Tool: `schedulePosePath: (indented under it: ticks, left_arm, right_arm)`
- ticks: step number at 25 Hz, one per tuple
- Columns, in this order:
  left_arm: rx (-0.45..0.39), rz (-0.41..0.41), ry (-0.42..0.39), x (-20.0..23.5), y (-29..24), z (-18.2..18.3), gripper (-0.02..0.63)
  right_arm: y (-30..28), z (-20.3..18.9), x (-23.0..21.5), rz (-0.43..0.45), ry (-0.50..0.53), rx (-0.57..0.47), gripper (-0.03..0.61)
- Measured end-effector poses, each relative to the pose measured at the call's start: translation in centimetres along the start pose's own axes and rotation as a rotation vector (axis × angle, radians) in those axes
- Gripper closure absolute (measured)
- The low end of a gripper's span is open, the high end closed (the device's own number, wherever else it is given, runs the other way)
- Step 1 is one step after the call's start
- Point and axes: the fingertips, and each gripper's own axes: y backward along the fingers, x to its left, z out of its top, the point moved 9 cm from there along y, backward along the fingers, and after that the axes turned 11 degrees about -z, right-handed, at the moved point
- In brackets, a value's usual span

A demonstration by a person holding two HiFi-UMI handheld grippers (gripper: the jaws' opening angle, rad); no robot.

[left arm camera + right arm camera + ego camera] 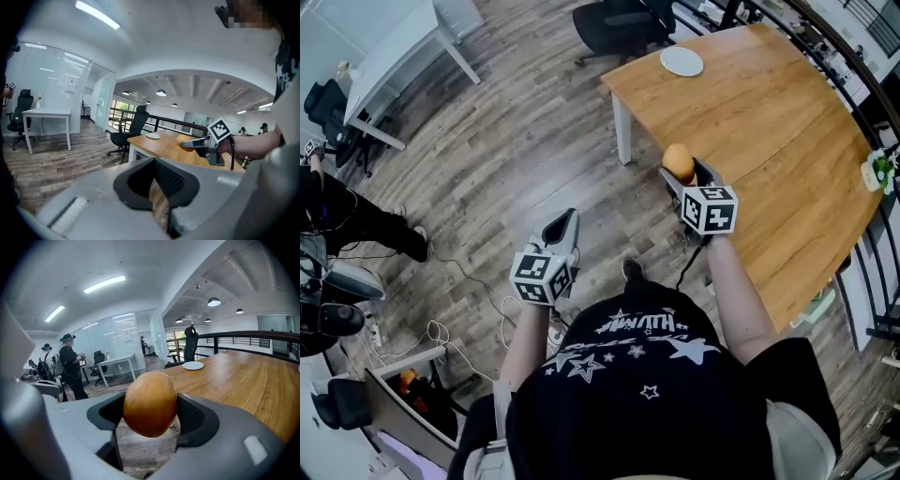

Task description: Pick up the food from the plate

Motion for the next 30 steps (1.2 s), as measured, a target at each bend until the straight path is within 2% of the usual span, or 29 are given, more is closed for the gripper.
schedulePosePath:
  ticks: [15, 30]
  left_arm:
    - [-0.031, -0.028, -0.023, -5.3, 3.5, -2.2, 0.612]
    - [-0.04, -0.013, -0.031, -10.3, 10.4, -5.3, 0.612]
  right_arm:
    - [6.9, -3.6, 0.4, 0.003, 0.004, 0.0, 0.236]
    - [14.5, -7.3, 2.8, 0.026, 0.019, 0.006, 0.236]
